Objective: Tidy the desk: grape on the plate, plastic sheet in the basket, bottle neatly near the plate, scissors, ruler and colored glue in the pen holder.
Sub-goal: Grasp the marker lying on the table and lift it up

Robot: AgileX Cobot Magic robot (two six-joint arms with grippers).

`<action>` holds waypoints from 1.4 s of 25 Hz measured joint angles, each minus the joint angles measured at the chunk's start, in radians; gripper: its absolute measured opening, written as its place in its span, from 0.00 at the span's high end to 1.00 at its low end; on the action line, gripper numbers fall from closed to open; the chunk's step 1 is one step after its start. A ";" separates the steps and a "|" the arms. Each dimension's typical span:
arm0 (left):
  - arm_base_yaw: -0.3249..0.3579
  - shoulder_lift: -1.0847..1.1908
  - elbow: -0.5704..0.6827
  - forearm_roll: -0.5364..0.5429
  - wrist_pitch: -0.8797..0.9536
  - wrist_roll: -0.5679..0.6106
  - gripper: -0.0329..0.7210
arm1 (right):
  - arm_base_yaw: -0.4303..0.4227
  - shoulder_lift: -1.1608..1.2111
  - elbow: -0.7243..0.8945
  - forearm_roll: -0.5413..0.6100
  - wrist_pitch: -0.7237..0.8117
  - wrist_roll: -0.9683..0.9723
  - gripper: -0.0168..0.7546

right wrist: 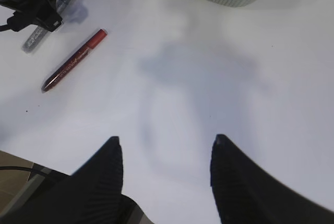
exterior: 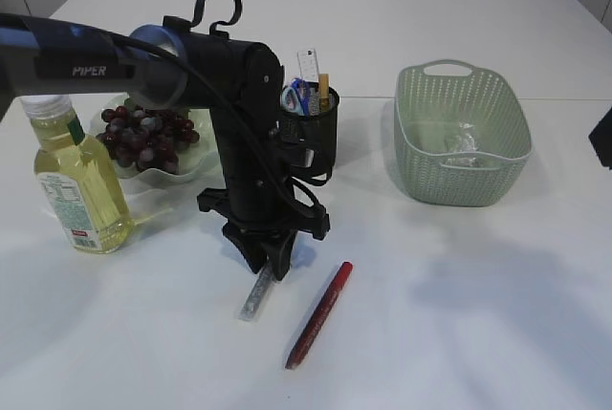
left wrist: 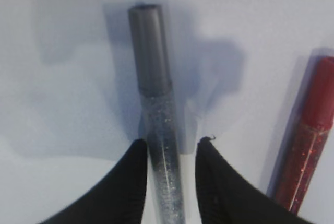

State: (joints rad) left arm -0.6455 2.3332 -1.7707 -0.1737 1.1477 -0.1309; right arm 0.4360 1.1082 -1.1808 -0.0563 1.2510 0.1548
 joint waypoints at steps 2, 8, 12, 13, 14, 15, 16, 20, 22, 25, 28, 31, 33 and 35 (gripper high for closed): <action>0.000 0.002 0.000 0.000 -0.002 0.000 0.66 | 0.000 0.000 0.000 0.000 0.000 -0.002 0.42; 0.000 0.014 -0.002 -0.002 -0.004 0.000 0.68 | 0.000 0.000 0.000 0.000 0.000 -0.004 0.42; 0.000 0.014 -0.002 -0.002 -0.004 0.000 0.75 | 0.000 0.000 0.000 0.000 0.000 -0.006 0.42; 0.000 0.014 -0.002 -0.002 -0.004 0.000 0.79 | 0.000 0.000 0.000 0.000 0.000 -0.006 0.42; 0.000 0.014 -0.002 -0.002 -0.004 0.000 0.81 | 0.000 0.000 0.000 0.000 0.000 -0.006 0.42; 0.000 0.014 -0.002 -0.002 -0.004 0.000 0.84 | 0.000 0.000 0.000 0.000 0.000 -0.006 0.42; 0.000 0.014 -0.002 0.000 -0.004 0.000 0.85 | 0.000 0.000 0.000 0.000 0.000 -0.006 0.42; 0.000 0.014 -0.002 0.003 -0.004 0.000 0.88 | 0.000 0.000 0.000 0.000 0.000 -0.006 0.42; 0.000 0.014 -0.002 0.003 -0.002 0.000 0.88 | 0.000 0.000 0.000 0.000 0.000 -0.006 0.42; 0.000 0.008 -0.002 0.014 0.008 0.006 0.88 | 0.000 0.000 0.000 0.000 0.000 -0.006 0.42; 0.000 -0.019 -0.002 0.028 0.007 0.010 0.88 | 0.000 0.000 0.000 0.000 0.000 -0.008 0.42; 0.000 -0.064 -0.002 0.030 -0.022 0.010 0.88 | 0.000 0.000 0.000 0.000 0.000 -0.008 0.42; 0.000 -0.094 -0.002 0.036 -0.047 0.010 0.88 | 0.000 0.000 0.000 0.000 0.000 -0.008 0.42; 0.000 -0.121 0.007 0.038 -0.080 0.012 0.88 | 0.000 0.000 0.000 0.000 0.000 -0.010 0.42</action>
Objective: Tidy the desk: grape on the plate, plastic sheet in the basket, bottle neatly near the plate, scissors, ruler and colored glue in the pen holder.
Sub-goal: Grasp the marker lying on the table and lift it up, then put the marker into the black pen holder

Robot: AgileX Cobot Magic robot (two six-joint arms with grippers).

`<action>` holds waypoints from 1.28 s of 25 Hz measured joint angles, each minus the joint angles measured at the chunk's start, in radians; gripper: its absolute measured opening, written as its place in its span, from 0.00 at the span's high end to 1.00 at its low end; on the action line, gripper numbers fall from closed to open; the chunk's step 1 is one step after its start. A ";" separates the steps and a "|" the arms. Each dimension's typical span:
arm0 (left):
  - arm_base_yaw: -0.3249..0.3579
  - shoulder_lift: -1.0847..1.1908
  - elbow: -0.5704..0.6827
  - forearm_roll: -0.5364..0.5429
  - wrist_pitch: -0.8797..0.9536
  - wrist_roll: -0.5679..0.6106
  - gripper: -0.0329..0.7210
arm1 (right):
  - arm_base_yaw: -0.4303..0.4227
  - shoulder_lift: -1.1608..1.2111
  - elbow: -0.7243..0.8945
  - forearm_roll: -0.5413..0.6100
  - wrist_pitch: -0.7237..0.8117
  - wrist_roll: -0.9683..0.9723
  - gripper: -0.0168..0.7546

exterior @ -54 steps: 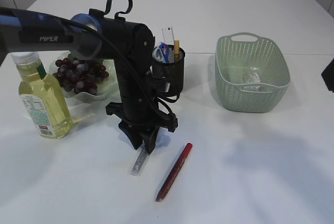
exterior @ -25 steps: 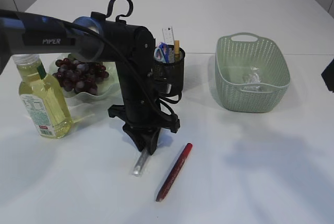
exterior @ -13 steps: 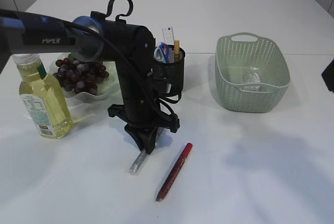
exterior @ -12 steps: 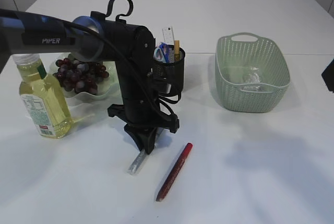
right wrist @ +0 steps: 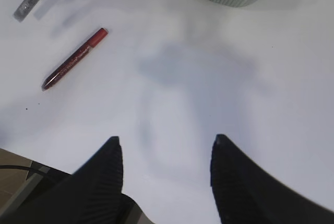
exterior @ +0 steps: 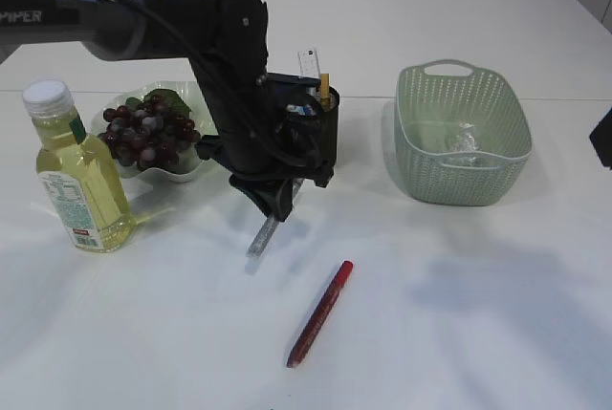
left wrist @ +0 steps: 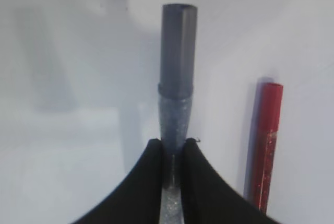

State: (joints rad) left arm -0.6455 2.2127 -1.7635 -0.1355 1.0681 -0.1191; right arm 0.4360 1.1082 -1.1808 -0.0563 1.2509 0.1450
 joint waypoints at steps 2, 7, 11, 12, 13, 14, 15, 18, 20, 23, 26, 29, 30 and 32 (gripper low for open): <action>0.000 -0.035 0.037 0.002 -0.063 0.000 0.88 | 0.000 0.000 0.000 0.000 0.000 -0.004 0.42; -0.006 -0.139 0.260 0.002 -0.344 0.002 0.89 | 0.000 0.000 0.000 0.000 0.000 -0.008 0.42; -0.008 -0.219 0.471 0.002 -0.699 0.002 0.89 | 0.000 0.000 0.000 0.000 0.000 -0.009 0.42; -0.008 -0.233 0.514 0.002 -0.773 0.002 0.89 | 0.000 0.000 0.000 0.000 0.000 -0.009 0.42; -0.008 -0.243 0.550 0.002 -0.856 0.002 0.89 | 0.000 0.000 0.000 0.000 0.000 -0.009 0.42; -0.008 -0.249 0.580 0.002 -0.932 0.002 0.89 | 0.000 0.000 0.000 0.000 0.000 -0.012 0.42; -0.008 -0.251 0.600 0.004 -0.991 0.002 0.89 | 0.000 0.000 0.000 0.000 0.000 -0.012 0.42; -0.008 -0.251 0.635 0.033 -1.166 0.002 0.89 | 0.000 0.000 0.000 0.000 0.000 -0.016 0.42; -0.008 -0.251 0.639 0.061 -1.252 0.002 0.89 | 0.000 0.000 0.000 -0.006 0.000 -0.016 0.42; -0.010 -0.251 0.639 0.083 -1.403 0.002 0.89 | 0.000 0.000 0.000 -0.015 0.000 -0.016 0.42; -0.010 -0.251 0.639 0.083 -1.537 0.002 0.89 | 0.000 0.000 0.000 -0.015 0.000 -0.018 0.42; -0.010 -0.251 0.625 0.081 -1.611 0.002 0.88 | 0.000 0.000 0.000 -0.019 0.000 -0.018 0.42; -0.010 -0.251 0.610 0.081 -1.617 0.002 0.88 | 0.000 0.000 0.000 -0.021 0.000 -0.018 0.42; -0.008 -0.245 0.572 0.081 -1.631 0.002 0.88 | 0.000 0.000 0.000 -0.023 0.000 -0.018 0.42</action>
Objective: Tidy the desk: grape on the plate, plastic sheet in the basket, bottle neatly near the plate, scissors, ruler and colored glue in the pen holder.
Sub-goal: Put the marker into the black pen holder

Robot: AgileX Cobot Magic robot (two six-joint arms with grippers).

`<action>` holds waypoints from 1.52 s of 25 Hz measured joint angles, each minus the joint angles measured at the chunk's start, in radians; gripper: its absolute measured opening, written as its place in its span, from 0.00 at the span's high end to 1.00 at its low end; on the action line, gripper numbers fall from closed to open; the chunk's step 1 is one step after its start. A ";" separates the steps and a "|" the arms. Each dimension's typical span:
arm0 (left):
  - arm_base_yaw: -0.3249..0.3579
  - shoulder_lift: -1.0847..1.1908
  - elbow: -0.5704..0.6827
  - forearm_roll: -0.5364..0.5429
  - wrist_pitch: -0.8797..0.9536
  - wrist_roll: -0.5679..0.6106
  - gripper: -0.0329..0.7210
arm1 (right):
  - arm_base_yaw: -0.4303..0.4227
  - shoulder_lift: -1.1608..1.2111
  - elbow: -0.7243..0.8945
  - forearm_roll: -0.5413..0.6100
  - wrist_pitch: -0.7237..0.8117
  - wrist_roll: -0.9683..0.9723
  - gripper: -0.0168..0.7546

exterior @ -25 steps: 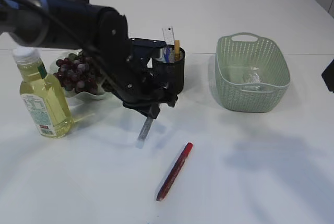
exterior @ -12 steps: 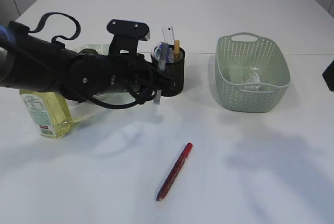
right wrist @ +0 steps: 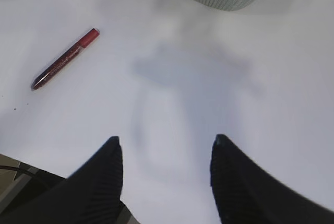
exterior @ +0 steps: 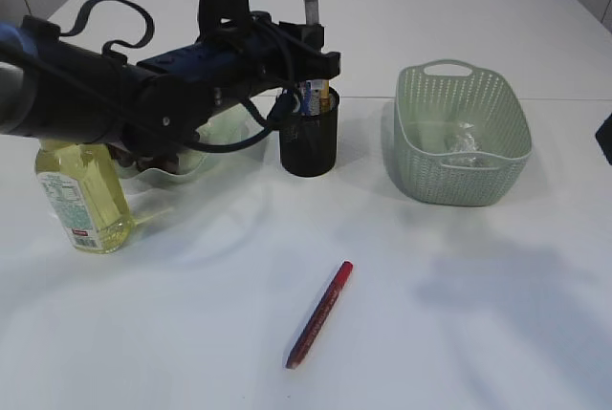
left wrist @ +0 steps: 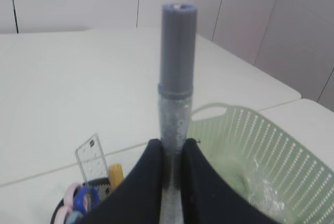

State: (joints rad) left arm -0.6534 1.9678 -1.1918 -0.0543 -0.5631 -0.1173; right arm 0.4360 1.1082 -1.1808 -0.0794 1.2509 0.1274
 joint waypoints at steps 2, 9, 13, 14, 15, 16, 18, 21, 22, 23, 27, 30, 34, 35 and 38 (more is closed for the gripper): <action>0.007 0.019 -0.045 -0.002 -0.002 0.000 0.88 | 0.000 0.000 0.000 -0.004 0.000 0.000 0.42; 0.041 0.114 -0.158 -0.002 0.014 0.000 0.88 | 0.000 0.000 0.000 -0.021 0.000 -0.002 0.42; 0.050 0.153 -0.196 -0.002 0.044 0.000 0.88 | 0.000 0.000 0.000 -0.024 0.000 -0.002 0.42; 0.052 0.161 -0.200 -0.002 0.051 0.000 0.88 | 0.000 0.000 0.000 -0.026 0.000 -0.002 0.42; 0.051 0.166 -0.200 -0.002 0.055 0.000 0.88 | 0.000 0.000 0.000 -0.026 0.001 -0.002 0.42; 0.053 0.173 -0.201 -0.002 0.058 0.000 0.88 | 0.000 0.000 0.000 -0.028 0.002 -0.002 0.42; 0.053 0.185 -0.201 -0.002 0.062 0.000 0.88 | 0.000 0.000 0.000 -0.036 0.002 -0.002 0.42; 0.053 0.199 -0.201 -0.002 0.069 0.000 0.87 | 0.000 0.000 0.000 -0.045 0.002 -0.004 0.42; 0.053 0.201 -0.201 -0.002 0.069 0.000 0.87 | 0.000 0.000 0.000 -0.048 0.002 -0.004 0.42; 0.053 0.204 -0.201 -0.002 0.070 0.000 0.87 | 0.000 0.000 0.000 -0.048 0.002 -0.004 0.42; 0.053 0.206 -0.201 -0.002 0.074 0.000 0.86 | 0.000 0.000 0.000 -0.050 0.002 -0.004 0.42; 0.053 0.206 -0.201 -0.002 0.074 0.000 0.86 | 0.000 0.000 0.000 -0.050 0.002 -0.004 0.42; 0.053 0.206 -0.201 -0.002 0.074 0.000 0.86 | 0.000 0.000 0.000 -0.051 0.002 -0.004 0.42; 0.053 0.206 -0.201 -0.002 0.074 0.000 0.85 | 0.000 0.000 0.000 -0.051 0.002 -0.004 0.42; 0.053 0.213 -0.201 -0.002 0.072 0.000 0.85 | 0.000 0.000 0.000 -0.051 0.002 -0.004 0.42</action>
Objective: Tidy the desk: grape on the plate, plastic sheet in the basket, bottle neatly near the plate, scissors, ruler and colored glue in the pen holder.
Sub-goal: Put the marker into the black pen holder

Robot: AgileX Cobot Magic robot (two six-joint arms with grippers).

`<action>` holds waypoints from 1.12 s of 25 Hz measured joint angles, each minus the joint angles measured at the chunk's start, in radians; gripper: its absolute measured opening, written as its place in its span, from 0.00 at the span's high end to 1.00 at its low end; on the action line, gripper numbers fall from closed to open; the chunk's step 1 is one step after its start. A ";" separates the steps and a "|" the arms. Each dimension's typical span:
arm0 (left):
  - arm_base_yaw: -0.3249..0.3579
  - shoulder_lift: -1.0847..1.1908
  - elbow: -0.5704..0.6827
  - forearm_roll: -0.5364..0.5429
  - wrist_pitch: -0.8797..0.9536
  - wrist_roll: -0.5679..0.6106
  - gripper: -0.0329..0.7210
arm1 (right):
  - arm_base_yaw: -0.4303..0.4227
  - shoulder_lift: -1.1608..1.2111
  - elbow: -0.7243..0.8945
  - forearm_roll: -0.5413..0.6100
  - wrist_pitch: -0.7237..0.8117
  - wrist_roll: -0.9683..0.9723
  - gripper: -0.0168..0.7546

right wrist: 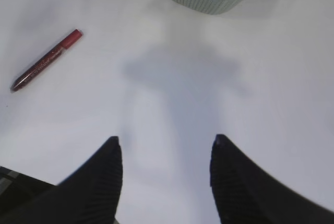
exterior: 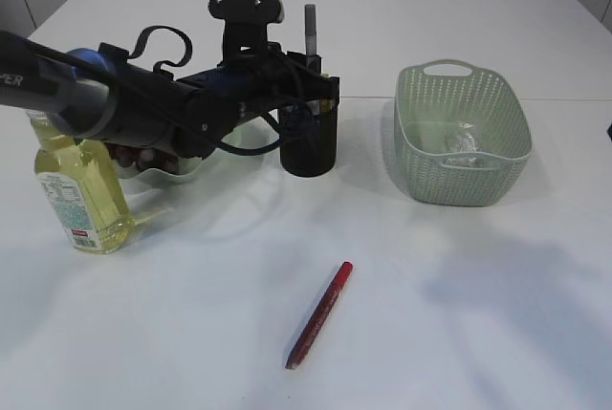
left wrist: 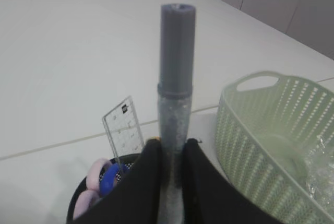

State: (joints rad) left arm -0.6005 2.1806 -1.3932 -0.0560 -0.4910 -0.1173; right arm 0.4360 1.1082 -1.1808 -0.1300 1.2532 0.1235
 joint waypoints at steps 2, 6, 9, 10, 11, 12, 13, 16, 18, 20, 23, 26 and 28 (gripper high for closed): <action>0.000 0.012 0.000 0.000 -0.002 0.000 0.85 | 0.000 0.000 0.000 0.000 0.000 -0.002 0.42; 0.003 0.014 -0.001 0.000 -0.011 0.000 0.84 | 0.000 0.000 0.000 0.000 0.000 -0.002 0.42; 0.010 0.018 -0.001 0.000 -0.019 0.000 0.83 | 0.000 0.000 0.000 0.000 0.000 -0.002 0.42; 0.012 0.020 -0.001 0.000 -0.021 0.000 0.83 | 0.000 0.000 0.000 0.000 0.000 -0.002 0.42; 0.012 0.023 -0.001 0.000 -0.021 0.000 0.83 | 0.000 0.000 0.000 0.000 0.000 -0.002 0.42; 0.012 0.027 -0.001 0.000 -0.021 0.000 0.83 | 0.000 0.000 0.000 0.000 0.000 -0.002 0.42; 0.014 0.029 -0.001 0.000 -0.021 0.000 0.83 | 0.000 0.000 0.000 0.000 0.000 -0.002 0.42; 0.014 0.031 -0.001 0.000 -0.021 0.000 0.82 | 0.000 0.000 0.000 0.000 0.000 -0.002 0.42; 0.014 0.031 -0.001 0.000 -0.021 0.000 0.82 | 0.000 0.000 0.000 0.000 0.000 -0.002 0.42; 0.014 0.031 -0.001 0.000 -0.021 0.000 0.82 | 0.000 0.000 0.000 0.000 0.000 -0.002 0.42; 0.014 0.031 -0.001 0.000 -0.021 0.000 0.81 | 0.000 0.000 0.000 0.000 0.000 -0.002 0.42; 0.014 0.031 -0.001 0.000 -0.021 0.000 0.80 | 0.000 0.000 0.000 0.000 0.000 -0.002 0.42; 0.014 0.031 -0.001 0.000 -0.017 0.000 0.78 | 0.000 0.000 0.000 0.000 0.000 -0.002 0.42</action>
State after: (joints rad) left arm -0.5865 2.2115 -1.3941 -0.0560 -0.5076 -0.1173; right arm 0.4360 1.1082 -1.1808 -0.1300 1.2532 0.1214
